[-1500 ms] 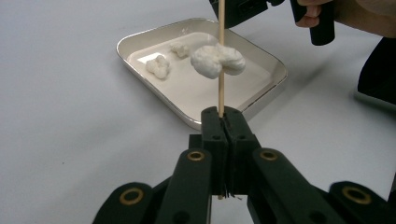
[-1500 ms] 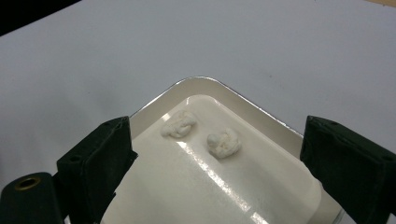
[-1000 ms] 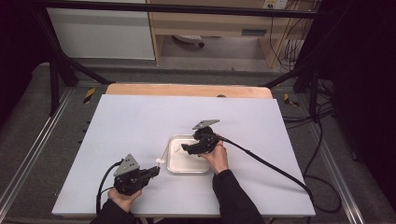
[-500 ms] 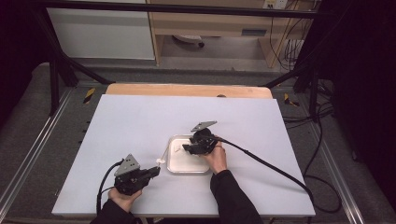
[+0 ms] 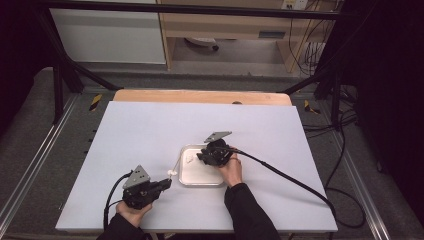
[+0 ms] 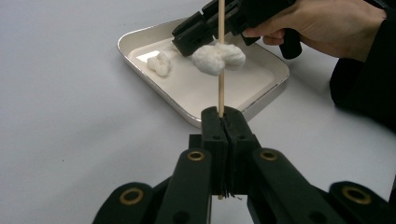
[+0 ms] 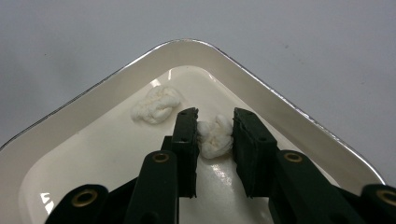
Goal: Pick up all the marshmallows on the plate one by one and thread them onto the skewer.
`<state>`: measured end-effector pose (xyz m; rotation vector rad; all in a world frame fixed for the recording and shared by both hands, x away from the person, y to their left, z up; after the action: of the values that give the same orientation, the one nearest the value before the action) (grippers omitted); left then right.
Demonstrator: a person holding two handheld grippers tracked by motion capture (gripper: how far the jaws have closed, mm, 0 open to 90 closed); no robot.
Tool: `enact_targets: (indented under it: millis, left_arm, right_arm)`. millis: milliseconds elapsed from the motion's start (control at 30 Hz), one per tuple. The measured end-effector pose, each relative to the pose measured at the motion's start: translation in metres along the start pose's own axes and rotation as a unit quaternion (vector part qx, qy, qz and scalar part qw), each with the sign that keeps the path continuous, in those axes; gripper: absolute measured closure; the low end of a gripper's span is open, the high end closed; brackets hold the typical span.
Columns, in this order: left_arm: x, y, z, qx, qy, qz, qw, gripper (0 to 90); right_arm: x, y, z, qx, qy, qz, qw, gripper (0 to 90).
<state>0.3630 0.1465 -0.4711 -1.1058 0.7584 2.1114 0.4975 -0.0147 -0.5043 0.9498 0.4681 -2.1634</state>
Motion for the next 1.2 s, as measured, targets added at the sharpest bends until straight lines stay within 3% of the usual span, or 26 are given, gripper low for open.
enact_targets:
  millis: [333, 633, 1200]
  left_arm:
    - [0.0, 0.001, -0.001, 0.001, 0.0, -0.001, 1.0, 88.0]
    - [0.0, 0.002, -0.002, 0.002, -0.001, -0.004, 1.0, 88.1]
    - [0.0, 0.011, -0.006, 0.013, -0.004, -0.014, 0.9998, 88.1]
  right_arm:
    - [-0.006, -0.001, 0.011, -0.006, 0.009, -0.014, 0.9998, 73.7]
    - [-0.017, -0.008, 0.042, -0.038, 0.039, -0.033, 0.998, 73.8]
    - [-0.025, -0.027, 0.112, -0.098, 0.116, -0.053, 0.987, 74.2]
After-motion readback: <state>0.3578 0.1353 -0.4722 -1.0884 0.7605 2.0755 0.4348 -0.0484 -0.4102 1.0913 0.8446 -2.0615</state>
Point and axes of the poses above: each handheld gripper's, and its own axes: z roughly backward along the jaws, x roughly out of its underside, y roughly to its right, the point moved 8 cm from there along -z, roughly forward along the jaws, and after that the axes turned 4 degrees about x, right-handed, at the moved point
